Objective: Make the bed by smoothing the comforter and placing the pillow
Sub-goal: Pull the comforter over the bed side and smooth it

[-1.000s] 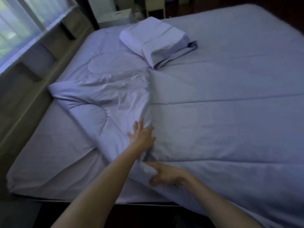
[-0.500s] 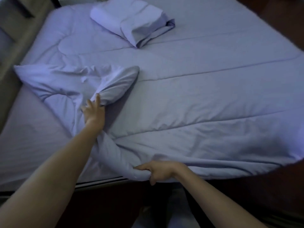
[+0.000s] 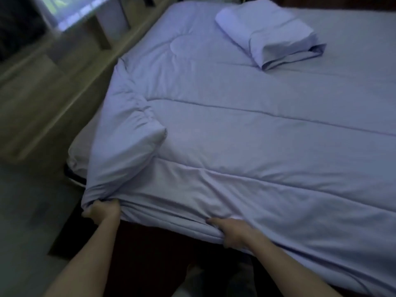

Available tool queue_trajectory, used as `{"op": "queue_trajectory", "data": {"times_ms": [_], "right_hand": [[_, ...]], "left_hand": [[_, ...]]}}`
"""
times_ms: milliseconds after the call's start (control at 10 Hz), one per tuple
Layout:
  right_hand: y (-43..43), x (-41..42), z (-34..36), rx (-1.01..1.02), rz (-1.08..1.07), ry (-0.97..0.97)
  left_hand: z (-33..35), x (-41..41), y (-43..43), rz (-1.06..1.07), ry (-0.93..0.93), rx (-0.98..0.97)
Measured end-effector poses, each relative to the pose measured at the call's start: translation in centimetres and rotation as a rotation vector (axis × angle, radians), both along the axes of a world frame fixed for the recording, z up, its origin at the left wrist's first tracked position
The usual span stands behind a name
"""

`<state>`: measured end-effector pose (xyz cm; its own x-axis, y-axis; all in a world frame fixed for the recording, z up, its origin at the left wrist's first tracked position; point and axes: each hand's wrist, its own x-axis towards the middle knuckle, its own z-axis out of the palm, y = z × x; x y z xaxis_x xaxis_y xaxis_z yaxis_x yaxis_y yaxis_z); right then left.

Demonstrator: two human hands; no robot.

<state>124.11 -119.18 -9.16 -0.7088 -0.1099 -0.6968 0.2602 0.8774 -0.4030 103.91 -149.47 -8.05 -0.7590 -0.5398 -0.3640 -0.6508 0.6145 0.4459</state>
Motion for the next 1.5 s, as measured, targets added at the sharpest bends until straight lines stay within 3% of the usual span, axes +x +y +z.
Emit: {"op": "queue_trajectory", "data": {"times_ms": [100, 200, 300, 400, 500, 600, 700, 800, 900, 1000, 1100, 1200, 1300, 1400, 1500], "right_hand": [[-0.4, -0.6, -1.3, 0.011, 0.037, -0.049], [-0.3, -2.1, -2.1, 0.051, -0.086, 0.059], [0.2, -3.7, -2.2, 0.058, -0.217, 0.278], [1.1, -5.9, -1.7, 0.147, -0.305, 0.492], [1.8, -8.0, -1.0, 0.199, -0.306, 0.533], [4.4, -11.9, -0.6, 0.225, -0.310, 0.491], [6.5, -14.8, -0.7, 0.246, -0.292, 0.462], [8.1, -18.7, 0.0, 0.262, -0.299, 0.433], [7.6, -21.2, 0.2, 0.248, -0.315, 0.385], [5.4, -25.5, 0.2, 0.224, -0.331, 0.386], [2.8, -28.7, -0.1, 0.224, -0.333, 0.430], [-1.8, -34.0, -0.4, 0.210, -0.393, 0.533], [-5.3, -37.8, -1.0, 0.189, -0.425, 0.586], [-10.3, -41.9, -2.3, 0.151, -0.377, 0.551], [-12.2, -42.3, -3.6, 0.227, -0.353, 0.486]], "left_hand": [[-1.0, 0.1, -0.3, 0.075, -0.090, 0.124], [-1.5, -1.5, 2.2, -0.111, -0.250, 0.222], [-2.4, -1.9, 3.1, -0.360, -0.348, 0.162], [-0.3, -2.4, 7.7, -0.784, -0.325, 0.020], [0.9, -3.0, 11.6, -1.018, -0.244, 0.089], [0.3, -6.9, 15.7, -1.191, -0.126, 0.069], [0.2, -10.5, 16.4, -1.236, -0.010, -0.075], [1.4, -16.1, 12.3, -1.013, 0.312, -0.209], [1.8, -18.8, 6.6, -0.781, 0.322, -0.380], [-0.2, -20.1, -2.2, -0.608, 0.042, -0.520], [-2.9, -21.2, -6.1, -0.391, -0.068, -0.318], [-6.3, -25.4, -10.2, -0.119, -0.042, -0.003], [-7.5, -28.1, -13.6, 0.004, -0.084, 0.050], [-7.8, -31.5, -15.5, -0.026, -0.114, 0.036], [-6.2, -34.2, -12.4, -0.056, 0.076, -0.092]]}}
